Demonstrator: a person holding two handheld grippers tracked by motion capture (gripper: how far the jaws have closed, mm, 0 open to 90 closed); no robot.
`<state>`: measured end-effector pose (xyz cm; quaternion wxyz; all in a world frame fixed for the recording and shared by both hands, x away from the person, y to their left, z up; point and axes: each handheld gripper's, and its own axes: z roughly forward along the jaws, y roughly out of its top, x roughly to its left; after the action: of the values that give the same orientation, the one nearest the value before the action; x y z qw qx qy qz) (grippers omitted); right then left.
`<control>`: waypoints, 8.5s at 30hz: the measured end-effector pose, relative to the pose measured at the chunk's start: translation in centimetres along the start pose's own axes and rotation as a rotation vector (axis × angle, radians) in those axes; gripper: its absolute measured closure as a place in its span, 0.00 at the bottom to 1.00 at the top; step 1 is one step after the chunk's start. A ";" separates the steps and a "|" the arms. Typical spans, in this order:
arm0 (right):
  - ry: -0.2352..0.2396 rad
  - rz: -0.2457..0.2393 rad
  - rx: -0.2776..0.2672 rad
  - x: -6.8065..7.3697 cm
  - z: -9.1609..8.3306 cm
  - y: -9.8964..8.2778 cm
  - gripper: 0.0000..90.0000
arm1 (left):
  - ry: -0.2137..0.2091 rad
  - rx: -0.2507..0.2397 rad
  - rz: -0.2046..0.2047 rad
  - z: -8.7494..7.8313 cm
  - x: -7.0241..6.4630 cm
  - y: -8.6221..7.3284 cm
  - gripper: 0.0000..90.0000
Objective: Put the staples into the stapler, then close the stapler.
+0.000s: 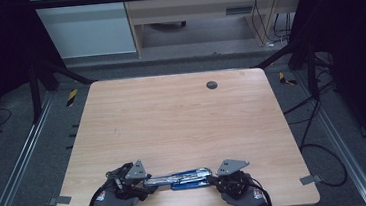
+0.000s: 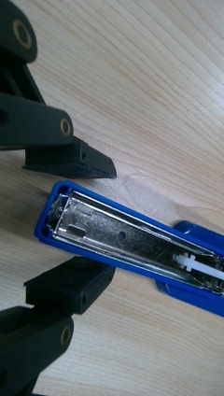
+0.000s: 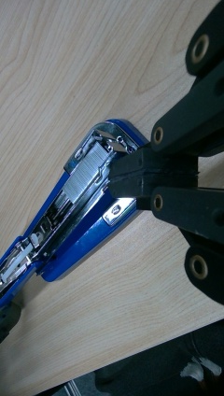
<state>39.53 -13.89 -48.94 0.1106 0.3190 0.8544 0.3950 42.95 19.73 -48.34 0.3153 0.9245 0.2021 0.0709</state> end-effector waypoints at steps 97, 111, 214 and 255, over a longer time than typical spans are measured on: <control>0.003 -0.022 -0.106 0.1 -0.8 2.1 1.00 | -0.084 -0.108 0.076 -3.5 0.4 3.3 0.66; 0.061 -0.047 -0.152 2.0 1.1 5.3 1.00 | -0.083 -0.114 0.075 -3.6 0.4 3.7 0.66; 0.102 -0.044 -0.163 3.8 3.9 7.3 1.00 | 0.231 -0.276 -0.250 -5.4 2.4 -0.3 0.63; 0.053 0.019 -0.216 1.6 0.8 6.5 1.00 | 0.228 -0.252 -0.250 -4.6 2.0 -0.6 0.63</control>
<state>41.65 -9.26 -44.54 0.1182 0.3026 0.8064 0.4941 43.37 23.56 -45.07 0.4097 0.8316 0.3390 0.1601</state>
